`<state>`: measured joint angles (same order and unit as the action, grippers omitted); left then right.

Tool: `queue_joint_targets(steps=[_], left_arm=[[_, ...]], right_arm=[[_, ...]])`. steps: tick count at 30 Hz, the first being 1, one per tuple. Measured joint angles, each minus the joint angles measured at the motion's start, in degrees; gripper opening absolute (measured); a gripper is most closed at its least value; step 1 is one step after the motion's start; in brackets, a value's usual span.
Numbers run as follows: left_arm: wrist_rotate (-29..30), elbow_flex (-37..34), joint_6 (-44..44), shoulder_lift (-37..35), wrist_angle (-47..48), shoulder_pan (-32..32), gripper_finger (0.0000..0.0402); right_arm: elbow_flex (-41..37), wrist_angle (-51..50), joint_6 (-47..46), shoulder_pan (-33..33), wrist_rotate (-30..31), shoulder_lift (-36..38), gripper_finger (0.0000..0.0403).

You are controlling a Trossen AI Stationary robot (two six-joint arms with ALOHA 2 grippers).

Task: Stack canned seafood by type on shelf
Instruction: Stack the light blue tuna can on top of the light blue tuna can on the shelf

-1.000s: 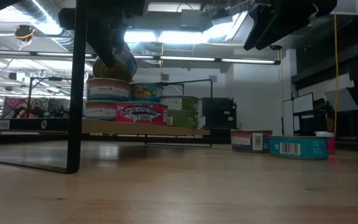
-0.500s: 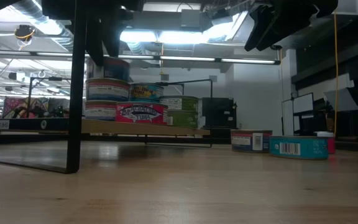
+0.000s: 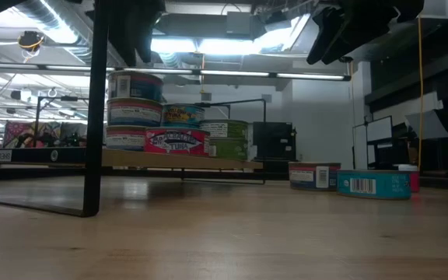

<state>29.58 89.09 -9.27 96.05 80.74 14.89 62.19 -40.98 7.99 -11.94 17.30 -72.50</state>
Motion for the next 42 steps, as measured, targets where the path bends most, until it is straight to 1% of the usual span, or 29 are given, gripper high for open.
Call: queue_joint_targets(steps=[6,12,15,17,20,23,25,27,31,36,42], left_arm=[[0.0,0.2,-3.0,0.0,-2.8,0.5,0.0253],[0.0,0.2,-6.8,0.0,-5.2,0.8,0.0253],[0.0,0.2,-7.2,0.0,-7.0,0.9,0.0253],[0.0,0.2,-7.2,0.0,-8.4,1.0,0.0253],[0.0,0.2,-6.4,0.0,-12.1,1.3,0.0253],[0.0,0.2,-4.1,0.0,-17.8,1.4,0.0253],[0.0,0.2,-3.1,0.0,-21.7,1.4,0.0253],[0.0,0.3,-2.0,0.0,-25.2,1.4,0.0253],[0.0,0.3,-0.8,0.0,-29.1,1.4,0.0253],[0.0,0.3,0.3,0.0,-29.6,1.4,0.0253],[0.0,0.3,0.3,0.0,-29.6,1.4,0.0253]], right_arm=[[0.0,-0.6,-0.1,0.0,-0.2,0.0,0.0241],[0.0,-6.7,-0.2,0.0,-0.5,0.0,0.0241],[0.0,-9.5,-0.8,0.0,-0.7,0.0,0.0241],[0.0,-10.4,-2.9,0.0,-2.6,0.0,0.0241],[0.0,-10.6,-7.2,0.0,-7.2,0.0,0.0241],[0.0,-10.7,-10.8,-0.1,-12.3,-0.3,0.0241],[0.0,-11.0,-12.7,-0.1,-13.3,-0.9,0.0241],[0.0,-12.2,-14.6,-1.0,-13.2,-1.9,0.0241],[0.0,-14.2,-15.2,-4.0,-10.6,-4.7,0.0241],[0.0,-14.1,-15.3,-7.8,-8.9,-8.4,0.0241],[0.0,-13.7,-17.6,-9.5,-9.0,-13.6,0.0241]])
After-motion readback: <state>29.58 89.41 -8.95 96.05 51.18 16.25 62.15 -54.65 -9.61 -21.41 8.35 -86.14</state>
